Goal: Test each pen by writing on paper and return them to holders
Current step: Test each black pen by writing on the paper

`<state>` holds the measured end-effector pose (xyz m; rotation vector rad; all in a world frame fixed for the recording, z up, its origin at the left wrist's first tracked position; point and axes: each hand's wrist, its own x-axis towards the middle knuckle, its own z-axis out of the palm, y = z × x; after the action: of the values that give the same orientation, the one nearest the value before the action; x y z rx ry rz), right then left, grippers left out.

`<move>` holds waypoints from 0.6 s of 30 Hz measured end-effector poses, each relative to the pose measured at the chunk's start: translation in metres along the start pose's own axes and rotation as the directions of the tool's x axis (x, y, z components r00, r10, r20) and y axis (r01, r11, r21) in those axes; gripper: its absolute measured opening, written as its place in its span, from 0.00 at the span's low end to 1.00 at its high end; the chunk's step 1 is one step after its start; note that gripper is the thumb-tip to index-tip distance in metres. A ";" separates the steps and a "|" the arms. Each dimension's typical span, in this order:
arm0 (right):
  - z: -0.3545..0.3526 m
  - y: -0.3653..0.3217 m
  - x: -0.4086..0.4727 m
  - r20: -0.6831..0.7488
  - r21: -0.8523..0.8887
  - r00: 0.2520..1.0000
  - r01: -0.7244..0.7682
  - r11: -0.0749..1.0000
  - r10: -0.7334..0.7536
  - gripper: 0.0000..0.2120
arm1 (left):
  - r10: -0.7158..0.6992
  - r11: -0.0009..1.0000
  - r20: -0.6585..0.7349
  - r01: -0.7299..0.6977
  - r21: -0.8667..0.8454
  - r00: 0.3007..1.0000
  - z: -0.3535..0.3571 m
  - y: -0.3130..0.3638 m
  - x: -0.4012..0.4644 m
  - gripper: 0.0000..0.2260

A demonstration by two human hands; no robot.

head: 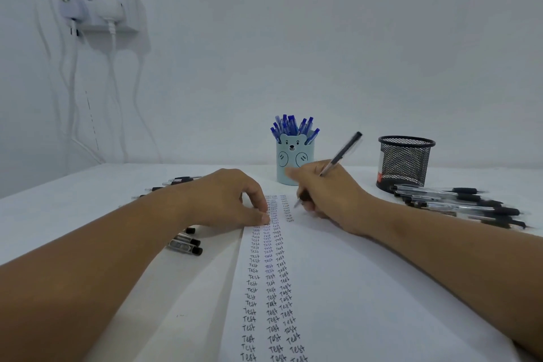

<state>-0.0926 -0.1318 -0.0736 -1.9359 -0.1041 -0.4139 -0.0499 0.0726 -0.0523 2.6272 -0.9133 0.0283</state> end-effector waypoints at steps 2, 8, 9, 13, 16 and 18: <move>-0.005 -0.001 0.002 -0.103 0.085 0.995 0.011 0.996 -0.002 0.25 | 0.001 1.000 -0.002 -0.001 0.003 1.000 0.000 0.000 0.000 0.09; -0.022 -0.011 0.003 -0.276 0.093 0.953 0.154 0.984 -0.123 0.16 | -0.003 1.000 0.005 0.003 -0.013 1.000 0.000 0.001 -0.001 0.09; -0.024 -0.012 0.003 -0.262 0.081 0.956 0.163 0.983 -0.136 0.14 | -0.004 1.000 0.003 0.004 -0.015 1.000 0.000 0.001 -0.001 0.09; -0.025 -0.010 0.002 -0.213 -0.028 0.965 0.151 0.988 -0.153 0.14 | -0.005 1.000 0.001 0.005 -0.016 1.000 0.000 0.001 -0.002 0.09; -0.026 -0.009 0.001 -0.203 -0.082 0.966 0.147 0.986 -0.161 0.14 | -0.015 1.000 0.005 0.016 -0.013 1.000 0.000 0.001 -0.003 0.09; -0.027 -0.009 0.002 -0.181 -0.141 0.969 0.143 0.980 -0.167 0.14 | -0.026 0.999 0.002 0.026 -0.019 1.000 -0.001 0.002 -0.003 0.09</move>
<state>-0.0996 -0.1533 -0.0562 -2.0088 -0.1059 -0.7256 -0.0533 0.0737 -0.0516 2.6214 -0.8758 0.0114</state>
